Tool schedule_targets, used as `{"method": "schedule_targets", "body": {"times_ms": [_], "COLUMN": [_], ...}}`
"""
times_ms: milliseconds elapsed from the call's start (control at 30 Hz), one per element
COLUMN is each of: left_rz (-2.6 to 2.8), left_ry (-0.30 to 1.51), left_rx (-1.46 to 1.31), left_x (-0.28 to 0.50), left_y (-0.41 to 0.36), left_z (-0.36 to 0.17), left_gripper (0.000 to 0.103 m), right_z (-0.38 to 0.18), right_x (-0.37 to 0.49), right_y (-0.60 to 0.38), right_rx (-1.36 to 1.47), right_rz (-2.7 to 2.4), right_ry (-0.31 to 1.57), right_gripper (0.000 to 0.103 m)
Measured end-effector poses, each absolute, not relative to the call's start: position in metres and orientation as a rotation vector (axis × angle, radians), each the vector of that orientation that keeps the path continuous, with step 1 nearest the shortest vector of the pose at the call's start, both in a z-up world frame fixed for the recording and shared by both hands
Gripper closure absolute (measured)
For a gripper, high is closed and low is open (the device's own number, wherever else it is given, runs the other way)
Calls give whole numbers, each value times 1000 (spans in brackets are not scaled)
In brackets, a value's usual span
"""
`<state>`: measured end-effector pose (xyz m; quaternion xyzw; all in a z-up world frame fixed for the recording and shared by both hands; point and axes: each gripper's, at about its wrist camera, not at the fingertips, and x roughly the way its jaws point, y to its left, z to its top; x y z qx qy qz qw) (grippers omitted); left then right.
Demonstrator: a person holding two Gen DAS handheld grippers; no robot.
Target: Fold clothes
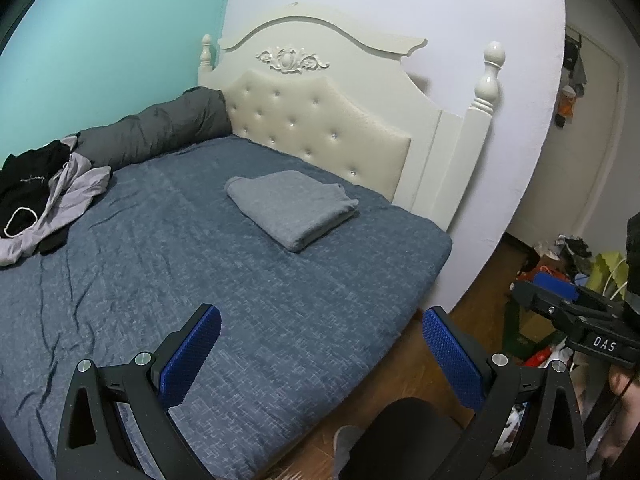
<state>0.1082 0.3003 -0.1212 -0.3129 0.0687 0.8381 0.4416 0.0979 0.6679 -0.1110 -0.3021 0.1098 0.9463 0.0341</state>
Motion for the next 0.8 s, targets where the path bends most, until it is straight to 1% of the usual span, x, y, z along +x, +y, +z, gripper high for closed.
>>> {"method": "schedule_targets", "body": {"times_ms": [800], "left_rz": [2075], "left_ry": [167], "left_rx": [-782], "left_x": [109], "left_y": [306], "left_z": [-122], "left_gripper": [0], "right_z": [-112], "right_x": [95], "right_y": [670], "right_rx": [-931], "right_rz": [2905], "right_ry": [338], "right_gripper": [21]}}
